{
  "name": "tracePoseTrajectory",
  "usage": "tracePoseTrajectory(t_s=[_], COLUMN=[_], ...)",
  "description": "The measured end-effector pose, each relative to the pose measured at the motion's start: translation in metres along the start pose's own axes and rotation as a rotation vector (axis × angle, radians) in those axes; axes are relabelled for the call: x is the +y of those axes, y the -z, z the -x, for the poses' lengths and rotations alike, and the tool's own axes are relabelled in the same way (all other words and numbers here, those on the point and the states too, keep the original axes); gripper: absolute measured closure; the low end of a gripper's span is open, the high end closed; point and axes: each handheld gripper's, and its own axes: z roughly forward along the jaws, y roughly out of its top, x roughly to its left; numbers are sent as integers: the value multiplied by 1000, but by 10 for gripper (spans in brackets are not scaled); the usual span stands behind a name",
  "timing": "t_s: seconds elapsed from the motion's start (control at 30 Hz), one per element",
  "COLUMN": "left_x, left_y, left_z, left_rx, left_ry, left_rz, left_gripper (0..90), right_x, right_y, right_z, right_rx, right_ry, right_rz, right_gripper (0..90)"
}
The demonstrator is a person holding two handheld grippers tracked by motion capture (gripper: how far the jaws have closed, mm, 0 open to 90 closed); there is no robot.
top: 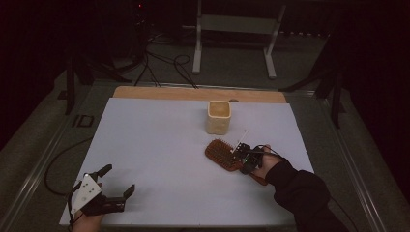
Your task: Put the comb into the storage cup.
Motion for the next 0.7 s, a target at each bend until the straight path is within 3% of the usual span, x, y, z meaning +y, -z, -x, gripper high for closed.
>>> tracePoseTrajectory(t_s=[0.07, 0.23, 0.47, 0.7], left_x=[0, 0, 0, 0], left_y=[0, 0, 0, 0], left_z=[0, 0, 0, 0], left_rx=[-1, 3, 5, 5], left_ry=[1, 4, 6, 6], left_rz=[-1, -2, -2, 0], left_gripper=[0, 0, 0, 0], right_x=[-2, -15, -21, -22], right_y=[0, 0, 1, 0], right_z=[0, 0, -3, -11], right_rx=[0, -5, -25, -14], right_ry=[2, -11, -8, -14], right_rz=[11, 109, 167, 224], right_gripper=[732, 733, 734, 735])
